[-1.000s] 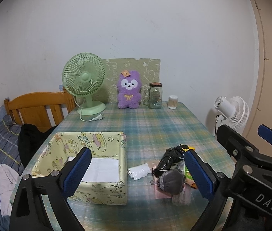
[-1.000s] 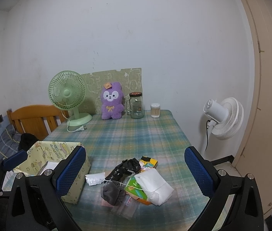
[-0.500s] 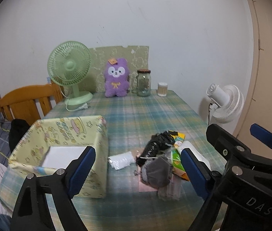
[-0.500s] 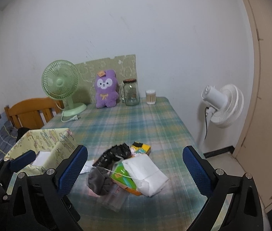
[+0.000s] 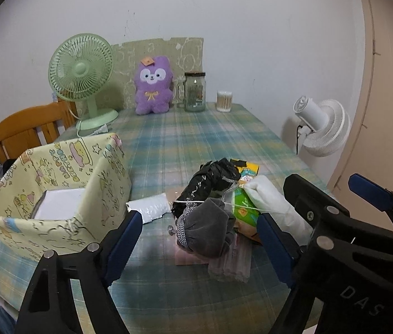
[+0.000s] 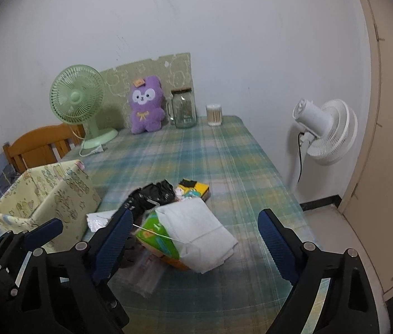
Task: Organize soft objects
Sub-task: 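Grasp the grey knit cloth with the left tool while the right tool grasps the white drawstring bag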
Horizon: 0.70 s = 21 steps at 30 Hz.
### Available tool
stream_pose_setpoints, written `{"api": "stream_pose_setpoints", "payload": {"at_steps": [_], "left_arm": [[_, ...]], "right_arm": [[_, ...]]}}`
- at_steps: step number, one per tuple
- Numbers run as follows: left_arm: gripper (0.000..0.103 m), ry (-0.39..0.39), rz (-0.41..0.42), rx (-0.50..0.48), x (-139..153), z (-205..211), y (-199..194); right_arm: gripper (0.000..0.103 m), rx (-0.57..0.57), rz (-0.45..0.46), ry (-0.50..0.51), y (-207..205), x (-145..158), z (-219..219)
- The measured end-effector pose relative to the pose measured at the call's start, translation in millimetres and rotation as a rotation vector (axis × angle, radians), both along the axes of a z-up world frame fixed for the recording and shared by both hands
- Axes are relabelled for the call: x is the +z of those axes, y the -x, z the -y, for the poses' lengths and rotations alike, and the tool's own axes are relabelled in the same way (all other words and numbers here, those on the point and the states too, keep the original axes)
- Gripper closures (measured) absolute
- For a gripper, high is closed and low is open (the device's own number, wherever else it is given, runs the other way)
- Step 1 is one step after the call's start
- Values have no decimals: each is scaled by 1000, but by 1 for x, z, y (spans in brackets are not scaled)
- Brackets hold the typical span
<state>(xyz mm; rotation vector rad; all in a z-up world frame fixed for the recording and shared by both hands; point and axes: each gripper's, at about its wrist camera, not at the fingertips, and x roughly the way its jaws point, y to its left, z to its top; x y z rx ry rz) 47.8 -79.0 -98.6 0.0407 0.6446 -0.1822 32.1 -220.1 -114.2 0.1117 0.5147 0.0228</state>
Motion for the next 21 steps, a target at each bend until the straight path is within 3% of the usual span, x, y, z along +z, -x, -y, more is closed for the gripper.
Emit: {"api": "stream_pose_setpoints", "payload": {"at_steps": [12, 17, 21], "left_arm": [[39, 14, -102, 10, -28, 3, -27], [44, -17, -95, 10, -33, 7, -31], [45, -33, -85, 10, -36, 11, -36]], "right_arm": [[11, 20, -85, -1, -32, -24, -2], [19, 28, -124, 2, -45, -34, -4], [19, 22, -151, -12, -55, -41, -2]]}}
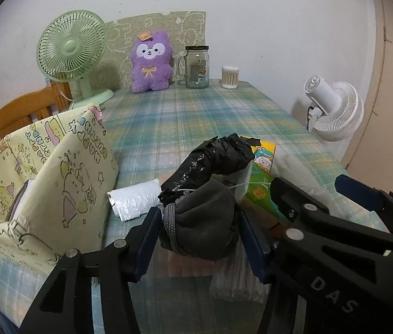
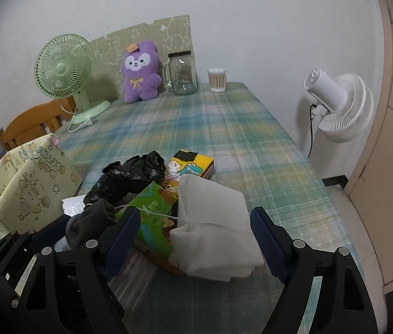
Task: Organize soft objects
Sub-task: 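Grasp the grey knit cloth with the left tool while the right tool grasps the white drawstring bag, then lift the grey cloth with the left tool while the right tool lifts the white bag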
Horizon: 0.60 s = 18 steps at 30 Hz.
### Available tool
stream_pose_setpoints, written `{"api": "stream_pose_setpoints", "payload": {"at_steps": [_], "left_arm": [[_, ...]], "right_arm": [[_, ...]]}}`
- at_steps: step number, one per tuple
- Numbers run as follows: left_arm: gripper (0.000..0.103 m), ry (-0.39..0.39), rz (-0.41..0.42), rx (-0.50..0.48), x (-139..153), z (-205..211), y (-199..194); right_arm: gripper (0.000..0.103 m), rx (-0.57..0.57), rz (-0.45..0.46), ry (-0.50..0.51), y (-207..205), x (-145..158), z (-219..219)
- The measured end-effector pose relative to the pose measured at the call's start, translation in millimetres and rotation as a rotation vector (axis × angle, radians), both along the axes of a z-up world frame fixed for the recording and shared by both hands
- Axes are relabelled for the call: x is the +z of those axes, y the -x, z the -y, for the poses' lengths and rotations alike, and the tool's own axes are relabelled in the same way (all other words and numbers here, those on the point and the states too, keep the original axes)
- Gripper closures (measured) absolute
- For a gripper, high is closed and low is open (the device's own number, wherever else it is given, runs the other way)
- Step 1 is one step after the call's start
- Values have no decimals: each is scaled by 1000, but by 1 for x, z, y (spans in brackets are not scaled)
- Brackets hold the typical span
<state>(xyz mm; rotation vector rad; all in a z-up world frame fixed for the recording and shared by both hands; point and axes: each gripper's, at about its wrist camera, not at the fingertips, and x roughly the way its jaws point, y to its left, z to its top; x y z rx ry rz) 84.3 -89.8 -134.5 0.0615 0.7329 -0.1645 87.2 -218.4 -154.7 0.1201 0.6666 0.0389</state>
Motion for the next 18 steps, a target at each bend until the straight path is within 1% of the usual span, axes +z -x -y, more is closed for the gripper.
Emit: {"api": "stream_pose_setpoints", "payload": {"at_steps": [2, 3, 4, 5, 7, 8, 10, 11, 13, 16, 18], "left_arm": [[45, -1, 0, 2, -1, 0, -2], [45, 0, -6, 2, -2, 1, -3], [45, 1, -13, 1, -3, 1, -5], [45, 0, -19, 3, -4, 2, -7], [45, -7, -24, 3, -6, 4, -9], [45, -13, -23, 4, -7, 5, -9], [46, -18, -23, 6, -7, 7, -10], [46, -20, -23, 7, -7, 7, -11], [47, -22, -23, 11, -7, 8, -11], [49, -27, -18, 4, -5, 8, -8], [49, -27, -17, -4, -2, 8, -6]], "right_arm": [[20, -5, -7, -5, -4, -2, 2], [23, -9, -13, -6, -6, -4, 3], [28, -10, -19, -6, -8, -5, 4], [31, -11, -31, -9, -11, -6, 4], [40, -14, -54, -31, -16, -12, 8], [42, -19, -57, -36, -16, -13, 9], [54, -31, -56, -28, -17, -14, 10], [55, -33, -55, -24, -17, -14, 11], [62, -27, -50, -18, -17, -12, 10], [70, -20, -31, 3, -13, -8, 8], [73, -15, -16, 17, -9, -3, 7]]}}
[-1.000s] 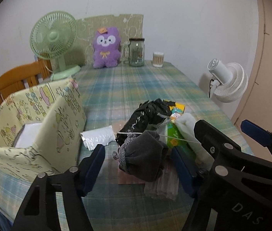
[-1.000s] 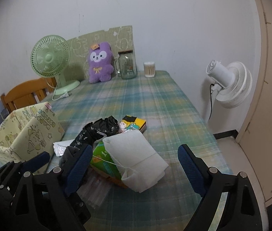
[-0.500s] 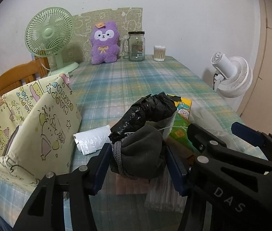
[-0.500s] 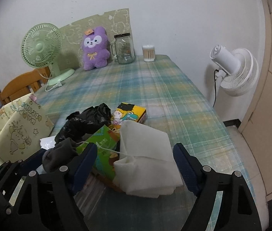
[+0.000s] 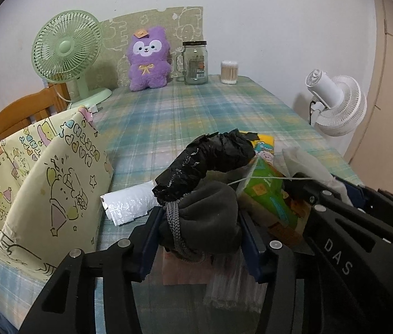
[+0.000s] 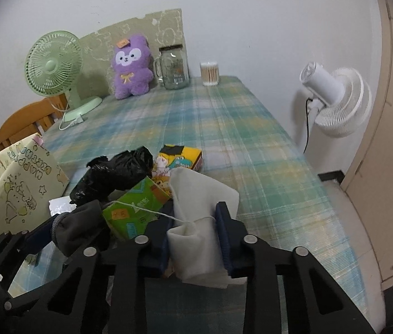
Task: Organize soft objects
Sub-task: 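Lift the grey cloth with the left tool while the right tool lifts the white bag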
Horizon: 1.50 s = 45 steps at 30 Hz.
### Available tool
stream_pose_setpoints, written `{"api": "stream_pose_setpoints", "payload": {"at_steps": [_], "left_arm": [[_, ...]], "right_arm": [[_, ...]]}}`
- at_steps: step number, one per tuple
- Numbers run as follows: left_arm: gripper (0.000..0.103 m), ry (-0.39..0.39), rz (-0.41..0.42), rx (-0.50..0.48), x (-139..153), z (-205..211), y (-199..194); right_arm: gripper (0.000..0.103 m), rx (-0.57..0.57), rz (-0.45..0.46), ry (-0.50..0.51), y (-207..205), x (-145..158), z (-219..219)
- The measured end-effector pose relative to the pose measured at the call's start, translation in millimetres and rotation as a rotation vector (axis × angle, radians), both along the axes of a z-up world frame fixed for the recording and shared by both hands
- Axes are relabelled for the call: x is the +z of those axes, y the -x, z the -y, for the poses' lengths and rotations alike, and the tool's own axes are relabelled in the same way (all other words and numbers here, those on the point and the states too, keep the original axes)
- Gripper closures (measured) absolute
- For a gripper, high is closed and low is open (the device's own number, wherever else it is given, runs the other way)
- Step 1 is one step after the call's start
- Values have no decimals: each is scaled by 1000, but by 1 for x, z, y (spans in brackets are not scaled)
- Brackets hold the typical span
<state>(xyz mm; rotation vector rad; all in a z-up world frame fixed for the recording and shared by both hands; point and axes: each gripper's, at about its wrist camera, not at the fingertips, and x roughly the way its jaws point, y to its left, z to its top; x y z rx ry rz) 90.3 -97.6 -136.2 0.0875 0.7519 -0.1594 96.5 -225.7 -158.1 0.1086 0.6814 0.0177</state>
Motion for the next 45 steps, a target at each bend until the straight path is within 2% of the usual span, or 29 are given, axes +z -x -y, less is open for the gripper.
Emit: {"api": "stream_pose_setpoints", "payload": {"at_steps": [14, 22, 30, 45], "left_arm": [[50, 23, 62, -5, 40, -6, 14], [50, 17, 70, -12, 62, -10, 15], [50, 33, 95, -16, 81, -15, 21], [50, 38, 129, -13, 105, -39, 21]], "right_arm": [[76, 10, 72, -8, 22, 43, -7], [76, 29, 101, -11, 30, 67, -15], [76, 40, 150, 22, 40, 92, -27], [76, 69, 172, 28, 39, 118, -54]]}}
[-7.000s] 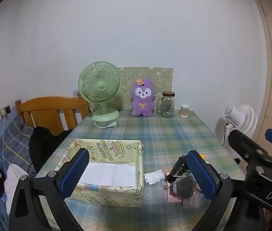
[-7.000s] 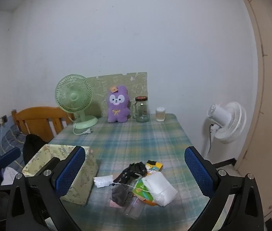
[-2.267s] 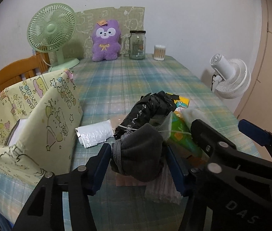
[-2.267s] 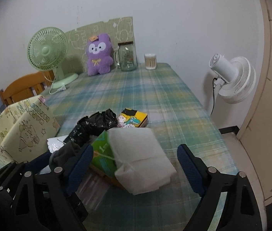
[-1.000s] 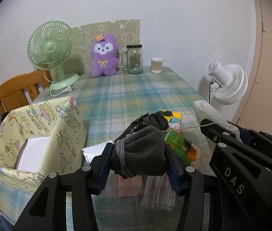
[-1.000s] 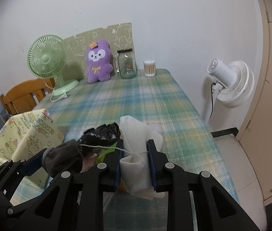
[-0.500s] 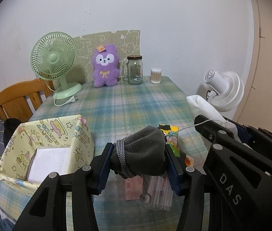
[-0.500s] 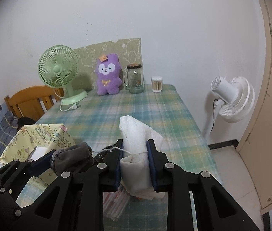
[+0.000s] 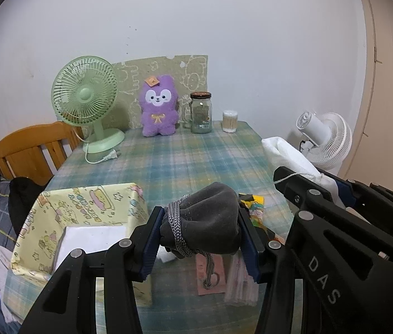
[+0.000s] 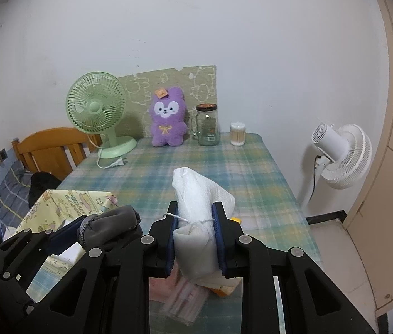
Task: Organize soft objects
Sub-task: 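Lift the grey cloth with the left tool while the right tool lifts the white bag, then lower the grey cloth into the yellow box and open the left tool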
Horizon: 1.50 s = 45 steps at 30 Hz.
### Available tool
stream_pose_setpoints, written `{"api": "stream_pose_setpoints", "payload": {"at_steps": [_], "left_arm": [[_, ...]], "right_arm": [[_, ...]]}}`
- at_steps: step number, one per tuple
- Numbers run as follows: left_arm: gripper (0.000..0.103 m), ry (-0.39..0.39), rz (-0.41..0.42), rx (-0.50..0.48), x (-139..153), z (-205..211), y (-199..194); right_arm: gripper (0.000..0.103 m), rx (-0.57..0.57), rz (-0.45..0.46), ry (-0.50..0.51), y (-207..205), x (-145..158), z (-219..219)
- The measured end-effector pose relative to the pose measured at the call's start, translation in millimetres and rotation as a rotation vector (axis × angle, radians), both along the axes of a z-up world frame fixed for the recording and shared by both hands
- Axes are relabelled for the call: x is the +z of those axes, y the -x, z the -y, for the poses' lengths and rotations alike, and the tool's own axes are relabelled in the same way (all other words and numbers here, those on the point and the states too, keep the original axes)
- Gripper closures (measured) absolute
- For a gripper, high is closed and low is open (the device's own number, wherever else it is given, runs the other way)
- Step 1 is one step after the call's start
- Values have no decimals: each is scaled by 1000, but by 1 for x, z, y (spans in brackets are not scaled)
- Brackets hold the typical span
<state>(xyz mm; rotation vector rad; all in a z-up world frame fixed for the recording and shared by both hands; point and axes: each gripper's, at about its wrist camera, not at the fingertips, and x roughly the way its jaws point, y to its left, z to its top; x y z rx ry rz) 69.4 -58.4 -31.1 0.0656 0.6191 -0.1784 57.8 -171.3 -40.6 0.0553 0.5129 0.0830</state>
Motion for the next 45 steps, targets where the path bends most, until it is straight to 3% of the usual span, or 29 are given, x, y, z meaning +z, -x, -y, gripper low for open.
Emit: {"api": "stream_pose_setpoints", "payload": {"at_steps": [19, 26, 45], "left_arm": [[50, -16, 33, 13, 17, -50, -10], [50, -21, 24, 29, 15, -72, -18], [49, -48, -89, 121, -17, -137, -55]], "right_arm": [[76, 49, 16, 17, -12, 18, -54], [76, 99, -20, -1, -27, 13, -79], [76, 224, -105, 14, -67, -16, -150]]}}
